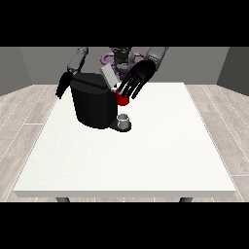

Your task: Insert the coffee pod into the coffee machine and close the lid

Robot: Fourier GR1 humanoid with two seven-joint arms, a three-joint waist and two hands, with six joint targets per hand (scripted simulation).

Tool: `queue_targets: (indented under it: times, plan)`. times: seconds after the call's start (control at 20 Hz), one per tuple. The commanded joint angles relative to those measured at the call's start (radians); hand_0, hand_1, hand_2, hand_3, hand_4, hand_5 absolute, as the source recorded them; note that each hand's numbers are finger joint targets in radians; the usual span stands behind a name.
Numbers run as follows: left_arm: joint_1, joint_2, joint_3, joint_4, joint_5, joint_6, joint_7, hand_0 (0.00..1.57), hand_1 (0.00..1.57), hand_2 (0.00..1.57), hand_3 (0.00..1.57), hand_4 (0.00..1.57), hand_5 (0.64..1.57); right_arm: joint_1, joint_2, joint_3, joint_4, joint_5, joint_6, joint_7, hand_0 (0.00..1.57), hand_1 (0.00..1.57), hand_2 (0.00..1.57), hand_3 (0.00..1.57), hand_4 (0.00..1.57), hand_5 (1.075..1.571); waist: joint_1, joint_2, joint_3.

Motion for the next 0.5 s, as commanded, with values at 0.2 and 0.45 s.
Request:
queue_targets:
  times: [0.2,0.45]
  plan:
    - [0.167,-0.104,-0.022,-0.037,0.034,-0.046,-0.020,0.00,0.00,0.08,0.00,0.00,1.571,0.160,0.022,-0.029,0.089,-0.018,-0.014,-0.073,0.00,0.00,0.00,0.00,0.00,1.571,0.139,-0.196,-0.0005]
    - [0.265,-0.251,0.203,-0.020,0.297,-0.021,-0.041,0.00,0.00,0.00,0.00,0.20,1.571,0.207,-0.016,-0.051,0.072,-0.040,0.018,-0.035,0.00,0.00,0.00,0.00,0.00,1.571,0.184,-0.309,-0.0044]
